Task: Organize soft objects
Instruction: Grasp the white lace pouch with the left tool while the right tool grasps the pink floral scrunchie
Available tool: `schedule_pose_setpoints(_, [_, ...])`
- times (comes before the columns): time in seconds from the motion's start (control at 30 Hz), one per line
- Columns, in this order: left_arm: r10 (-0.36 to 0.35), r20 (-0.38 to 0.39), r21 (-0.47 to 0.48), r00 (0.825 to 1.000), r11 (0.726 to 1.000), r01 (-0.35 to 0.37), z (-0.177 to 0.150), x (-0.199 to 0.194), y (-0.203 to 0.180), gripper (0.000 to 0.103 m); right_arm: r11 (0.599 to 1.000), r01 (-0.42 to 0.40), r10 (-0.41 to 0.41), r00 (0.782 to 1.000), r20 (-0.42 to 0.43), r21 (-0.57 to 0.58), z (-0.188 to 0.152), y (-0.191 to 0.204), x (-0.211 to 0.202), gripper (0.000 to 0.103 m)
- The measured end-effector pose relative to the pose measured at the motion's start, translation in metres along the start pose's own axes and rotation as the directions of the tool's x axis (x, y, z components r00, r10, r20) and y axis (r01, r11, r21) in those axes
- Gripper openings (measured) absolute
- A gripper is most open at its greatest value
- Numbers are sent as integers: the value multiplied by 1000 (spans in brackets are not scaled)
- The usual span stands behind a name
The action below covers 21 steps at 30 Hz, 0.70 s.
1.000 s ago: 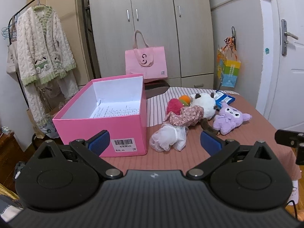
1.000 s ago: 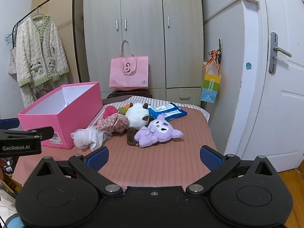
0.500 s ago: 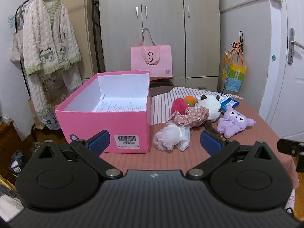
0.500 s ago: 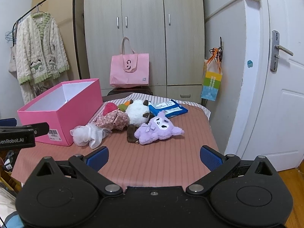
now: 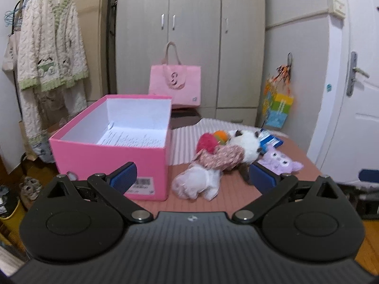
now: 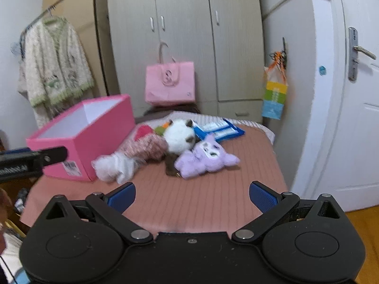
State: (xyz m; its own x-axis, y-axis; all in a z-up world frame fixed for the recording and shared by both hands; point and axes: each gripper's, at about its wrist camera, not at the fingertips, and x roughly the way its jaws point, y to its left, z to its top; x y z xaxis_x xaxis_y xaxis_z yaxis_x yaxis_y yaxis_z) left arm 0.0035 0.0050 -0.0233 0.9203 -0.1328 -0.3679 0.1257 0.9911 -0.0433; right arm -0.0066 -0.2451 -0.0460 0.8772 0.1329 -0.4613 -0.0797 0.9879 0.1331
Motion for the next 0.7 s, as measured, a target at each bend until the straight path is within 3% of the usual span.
schedule_pose_setpoints(0.17, [-41, 40, 63, 998, 997, 38, -2, 9, -18, 99, 998, -54, 58, 991, 119, -35, 12, -3, 3, 103])
schedule_pose_setpoints(0.3, [-71, 33, 103, 997, 992, 67, -6, 24, -31, 89, 990, -114, 120, 991, 67, -78, 26, -5, 27, 103])
schedule_pose_setpoints(0.4, [-66, -14, 122, 998, 990, 67, -9, 45, -39, 81, 979, -194, 197, 979, 48, -60, 38, -12, 43, 103])
schedule_pose_setpoints(0.57, [-6, -104, 165, 995, 986, 24, -10, 89, -51, 69, 941, -335, 335, 942, 0, -53, 59, -17, 76, 102])
schedule_pose_setpoints(0.7, [43, -105, 219, 994, 975, -19, -14, 110, -57, 68, 910, -407, 401, 912, -80, -79, 70, -11, 114, 99])
